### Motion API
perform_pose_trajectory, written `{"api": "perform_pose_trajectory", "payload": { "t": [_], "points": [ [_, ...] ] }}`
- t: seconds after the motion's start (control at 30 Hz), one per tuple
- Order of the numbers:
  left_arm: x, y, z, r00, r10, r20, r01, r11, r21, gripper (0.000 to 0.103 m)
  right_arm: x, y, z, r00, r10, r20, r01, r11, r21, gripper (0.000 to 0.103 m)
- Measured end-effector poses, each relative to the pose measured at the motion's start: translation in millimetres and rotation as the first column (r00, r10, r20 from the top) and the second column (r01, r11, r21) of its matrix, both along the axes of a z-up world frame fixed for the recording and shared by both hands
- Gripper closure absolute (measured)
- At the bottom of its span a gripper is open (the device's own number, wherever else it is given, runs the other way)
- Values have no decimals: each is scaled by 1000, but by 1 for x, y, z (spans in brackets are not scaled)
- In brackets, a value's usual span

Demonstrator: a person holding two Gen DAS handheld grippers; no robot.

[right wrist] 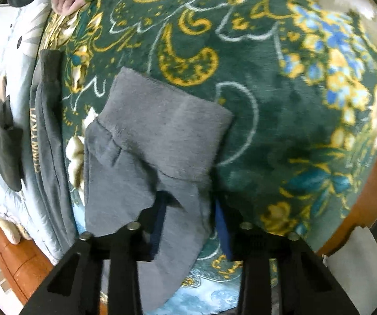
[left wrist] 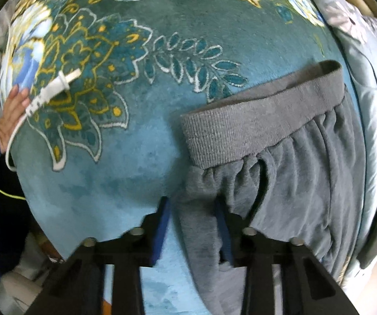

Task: Fold clothes

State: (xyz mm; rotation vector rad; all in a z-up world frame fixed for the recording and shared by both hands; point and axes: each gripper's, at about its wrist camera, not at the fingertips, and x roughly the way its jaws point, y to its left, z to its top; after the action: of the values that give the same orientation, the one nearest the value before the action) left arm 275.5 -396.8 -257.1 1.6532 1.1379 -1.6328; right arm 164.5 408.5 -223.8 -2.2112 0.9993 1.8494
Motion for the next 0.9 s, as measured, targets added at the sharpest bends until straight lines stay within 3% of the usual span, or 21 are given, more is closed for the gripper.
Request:
{"api": "perform_pose_trajectory", "payload": {
  "t": [0.1, 0.13, 0.27, 0.5, 0.7, 0.9],
  "points": [
    [-3, 4, 3, 1000, 3, -6, -3, 1000, -10, 88, -1, 2, 2, 1000, 6, 3, -6, 1000, 11, 93],
    [-5, 6, 6, 1000, -7, -4, 7, 1000, -18, 90, 0, 4, 4, 1000, 3, 0, -3, 1000, 9, 94],
    [-10, 11, 19, 1000, -27, -15, 27, 999, -43, 95, 1, 11, 15, 999, -21, -26, 20, 1000, -13, 97],
    [4, -1, 61, 989, 64, -135, -64, 998, 4, 96, -1, 11, 54, 992, -63, -114, 53, 994, -94, 99],
    [-33, -6, 100, 975, 56, -213, -56, 998, 10, 96, -25, -2, 82, 986, -58, -157, 37, 991, -131, 99],
    [-73, -3, 130, 967, 76, -245, -74, 997, 19, 96, -78, -41, 112, 979, -27, -204, -2, 990, -143, 99]
  ]
}}
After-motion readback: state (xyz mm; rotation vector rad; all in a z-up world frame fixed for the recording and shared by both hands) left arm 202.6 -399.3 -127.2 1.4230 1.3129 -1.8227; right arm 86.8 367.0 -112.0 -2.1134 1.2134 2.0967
